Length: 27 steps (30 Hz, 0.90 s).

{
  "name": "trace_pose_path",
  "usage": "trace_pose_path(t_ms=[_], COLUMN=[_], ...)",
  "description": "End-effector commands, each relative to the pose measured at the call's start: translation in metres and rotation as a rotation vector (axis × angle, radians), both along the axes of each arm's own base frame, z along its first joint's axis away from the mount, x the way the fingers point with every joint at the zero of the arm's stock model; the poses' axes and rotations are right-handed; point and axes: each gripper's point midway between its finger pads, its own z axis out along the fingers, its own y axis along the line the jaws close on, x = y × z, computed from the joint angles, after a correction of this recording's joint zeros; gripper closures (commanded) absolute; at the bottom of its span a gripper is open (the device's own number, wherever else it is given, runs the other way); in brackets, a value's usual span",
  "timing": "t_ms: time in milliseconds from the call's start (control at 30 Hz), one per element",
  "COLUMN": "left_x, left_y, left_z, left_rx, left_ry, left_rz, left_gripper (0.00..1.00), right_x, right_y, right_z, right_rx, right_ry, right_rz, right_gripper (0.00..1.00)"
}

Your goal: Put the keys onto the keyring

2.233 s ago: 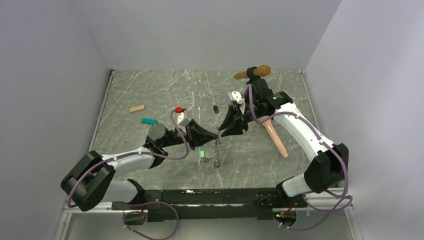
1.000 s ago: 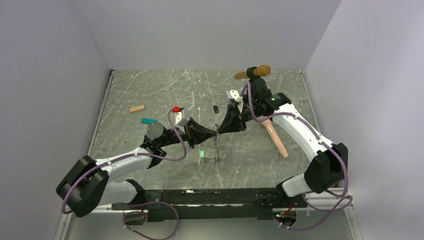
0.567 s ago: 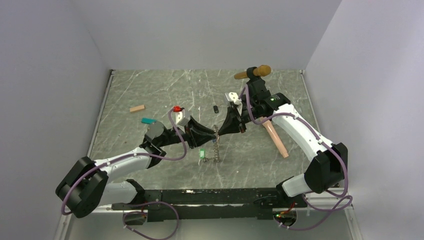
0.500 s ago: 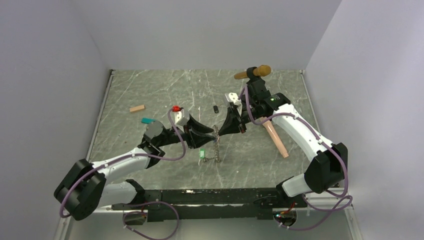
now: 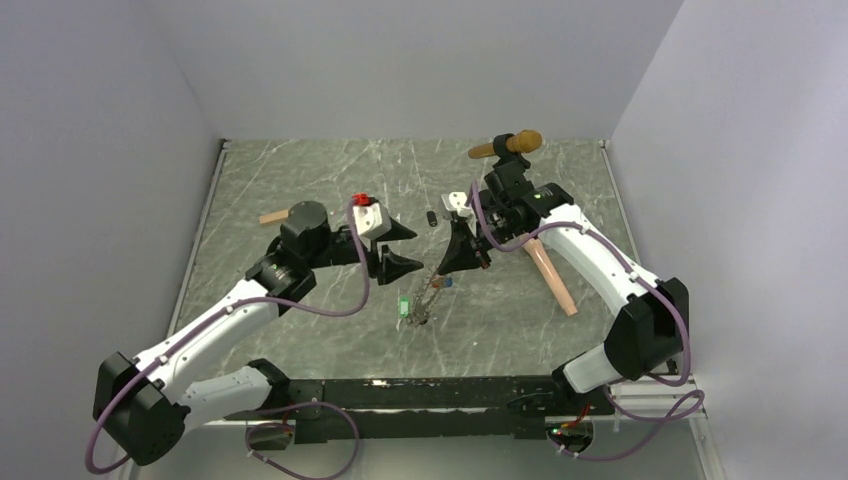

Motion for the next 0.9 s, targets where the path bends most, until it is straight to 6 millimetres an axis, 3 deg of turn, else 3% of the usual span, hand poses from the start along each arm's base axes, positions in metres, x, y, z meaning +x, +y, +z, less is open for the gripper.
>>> trace_pose_path(t_ms=[0, 300, 867], left_x=[-0.007, -0.002, -0.003], left_y=[0.003, -0.010, -0.035], left_z=[-0.037, -0.035, -0.034], left_rx=[0.224, 0.310, 0.304], left_ry=[0.000, -0.077, -0.173], left_rz=[-0.049, -0.080, -0.179], left_gripper=[0.33, 0.43, 0.65], right_x=[0.002, 0.001, -0.002], right_y=[0.006, 0.007, 0.008], right_z=[0.016, 0.015, 0.016], right_rx=[0.037, 0.040, 0.050], right_ry=[-0.056, -0.051, -0.045], right_rz=[0.032, 0.038, 0.050], right_gripper=[1.00, 1.00, 1.00])
